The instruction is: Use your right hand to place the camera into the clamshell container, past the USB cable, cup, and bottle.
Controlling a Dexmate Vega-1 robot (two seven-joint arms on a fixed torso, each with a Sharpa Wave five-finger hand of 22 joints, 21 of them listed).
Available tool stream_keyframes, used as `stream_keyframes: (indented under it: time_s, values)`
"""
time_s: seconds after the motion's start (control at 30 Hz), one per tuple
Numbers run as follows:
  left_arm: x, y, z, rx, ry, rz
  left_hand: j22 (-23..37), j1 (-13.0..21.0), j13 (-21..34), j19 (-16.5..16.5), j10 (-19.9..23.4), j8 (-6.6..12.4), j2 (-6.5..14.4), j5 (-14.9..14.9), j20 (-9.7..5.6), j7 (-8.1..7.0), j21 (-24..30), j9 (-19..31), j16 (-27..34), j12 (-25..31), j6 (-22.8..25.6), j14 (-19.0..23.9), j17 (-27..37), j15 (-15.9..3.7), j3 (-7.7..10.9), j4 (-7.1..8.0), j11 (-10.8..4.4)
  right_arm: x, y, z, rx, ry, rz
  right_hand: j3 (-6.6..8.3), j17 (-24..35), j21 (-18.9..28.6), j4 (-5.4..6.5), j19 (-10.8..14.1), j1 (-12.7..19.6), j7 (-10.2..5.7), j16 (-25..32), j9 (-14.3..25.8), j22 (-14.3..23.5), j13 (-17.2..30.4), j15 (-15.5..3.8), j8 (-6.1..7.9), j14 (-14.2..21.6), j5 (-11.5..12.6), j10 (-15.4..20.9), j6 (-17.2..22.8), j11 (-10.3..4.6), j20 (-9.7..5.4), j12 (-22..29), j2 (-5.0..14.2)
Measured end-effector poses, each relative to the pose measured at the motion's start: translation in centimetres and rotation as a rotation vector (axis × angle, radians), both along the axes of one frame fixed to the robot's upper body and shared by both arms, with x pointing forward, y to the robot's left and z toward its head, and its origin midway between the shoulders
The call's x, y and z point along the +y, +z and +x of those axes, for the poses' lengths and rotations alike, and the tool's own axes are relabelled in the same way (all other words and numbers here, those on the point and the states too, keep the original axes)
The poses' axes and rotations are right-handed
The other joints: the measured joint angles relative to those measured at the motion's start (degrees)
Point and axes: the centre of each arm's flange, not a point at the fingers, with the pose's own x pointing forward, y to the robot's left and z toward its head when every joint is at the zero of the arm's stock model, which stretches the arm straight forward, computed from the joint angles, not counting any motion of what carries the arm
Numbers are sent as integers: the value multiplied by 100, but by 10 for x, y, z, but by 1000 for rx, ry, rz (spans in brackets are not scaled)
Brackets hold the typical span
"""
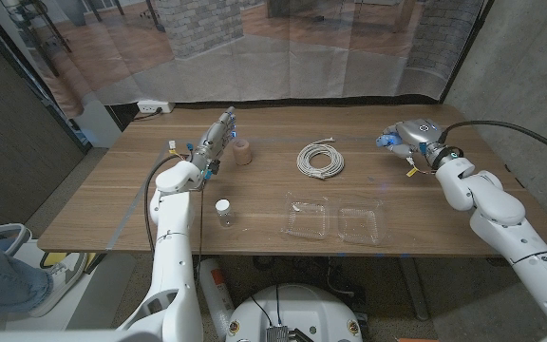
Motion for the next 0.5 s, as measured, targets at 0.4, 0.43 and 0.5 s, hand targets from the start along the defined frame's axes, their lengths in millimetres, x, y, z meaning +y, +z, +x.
stream_keyframes:
  time_s: [0.4,0.43,0.5]
  values:
    - [3,-1,-2,4,4,0,0,22,0,0,0,0,22,0,0,0,0,0,0,0,0,18,0,18,0,0,0,1,-2,-15,-20,20,-8,-5,6,44,-5,0,0,20,0,0,-1,6,-2,24,43,15,65,40,-21,1,0,-1]
    - [3,-1,-2,4,4,0,0,22,0,0,0,0,22,0,0,0,0,0,0,0,0,18,0,18,0,0,0,2,-3,-18,-23,24,-9,-5,18,44,-5,1,1,20,0,0,-1,6,-2,24,43,15,72,40,-28,1,-1,-1]
    - [3,-1,-2,5,5,0,0,22,0,0,0,0,22,0,0,0,0,0,0,0,0,18,0,18,0,0,0,2,-3,-20,-25,27,-11,-5,30,44,-5,0,1,20,0,0,-1,15,-2,24,43,15,72,40,-29,1,-1,-1]
